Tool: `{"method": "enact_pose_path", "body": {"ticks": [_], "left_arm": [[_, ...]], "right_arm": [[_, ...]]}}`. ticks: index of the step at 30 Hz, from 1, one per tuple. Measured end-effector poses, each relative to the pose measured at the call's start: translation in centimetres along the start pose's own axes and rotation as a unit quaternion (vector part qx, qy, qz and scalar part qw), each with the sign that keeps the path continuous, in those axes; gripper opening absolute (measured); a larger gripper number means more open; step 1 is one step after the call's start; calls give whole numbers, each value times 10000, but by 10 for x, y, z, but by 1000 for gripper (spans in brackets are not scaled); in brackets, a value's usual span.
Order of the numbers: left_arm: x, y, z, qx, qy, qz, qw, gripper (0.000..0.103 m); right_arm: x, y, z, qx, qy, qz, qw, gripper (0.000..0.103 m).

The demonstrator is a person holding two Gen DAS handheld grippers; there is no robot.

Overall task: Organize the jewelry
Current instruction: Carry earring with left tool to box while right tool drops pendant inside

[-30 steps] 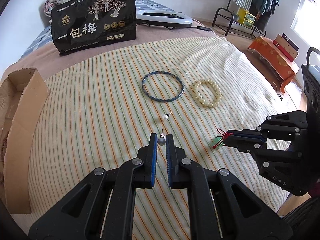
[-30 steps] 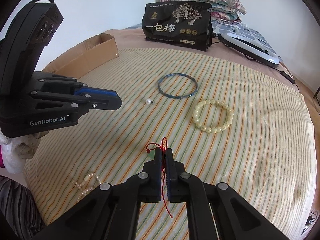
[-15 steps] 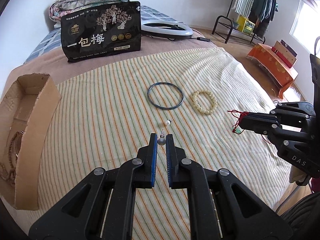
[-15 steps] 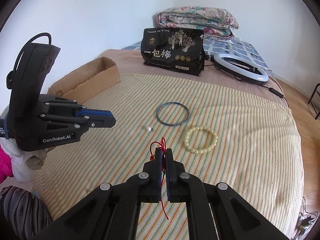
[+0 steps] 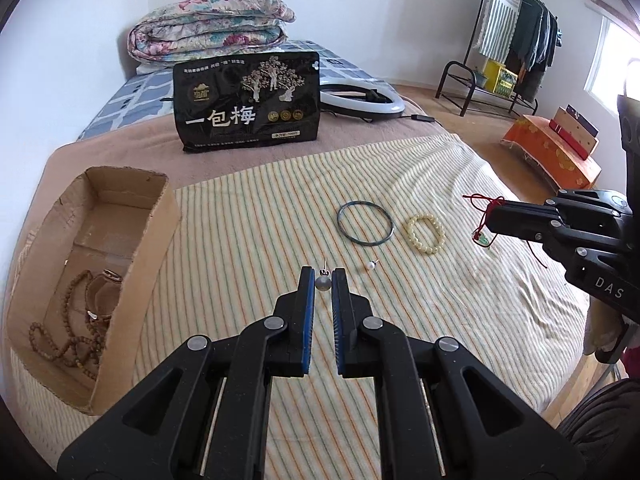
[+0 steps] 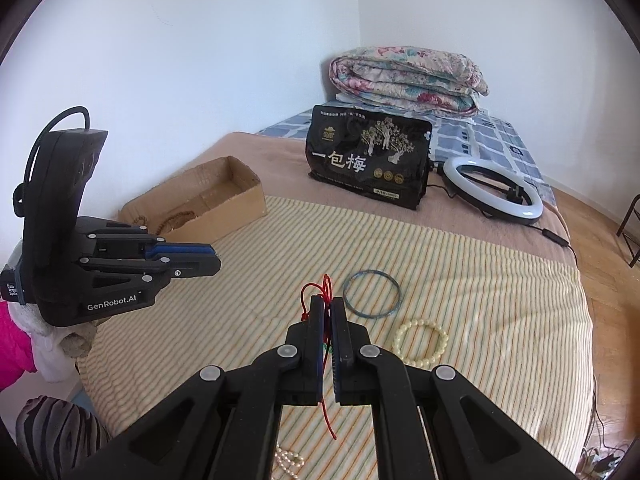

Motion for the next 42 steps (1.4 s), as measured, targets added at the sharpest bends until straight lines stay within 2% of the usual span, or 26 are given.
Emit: {"method": "enact_pose_path", "body": {"ticks": [10, 24, 35, 42], "left_arm": [[-3, -39, 60, 315, -323, -227, 9987, 7], [-7, -73, 147, 871, -767, -422, 9923, 7], [-16, -81, 210, 1262, -1096, -433, 9850, 7], [-26, -75, 238, 1360, -1258, -330, 9821, 7]], "right_arm": [[43, 4, 44, 110, -361, -153, 9992, 0], [97, 35, 95, 360, -543, -228, 9976, 0], [133, 77, 135, 557, -754, -175, 9954, 0], [147, 113, 156, 665, -834, -54, 9943, 0]]}}
Point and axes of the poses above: each gripper's, at about its wrist camera, not at the fingertips, and y roughly the way its jaws point, z to its left, x to its top, the point moved 7 cm from there along y, roughly the way its jaws point, and after that the axes turned 3 degrees about z, right-handed, at the moved point
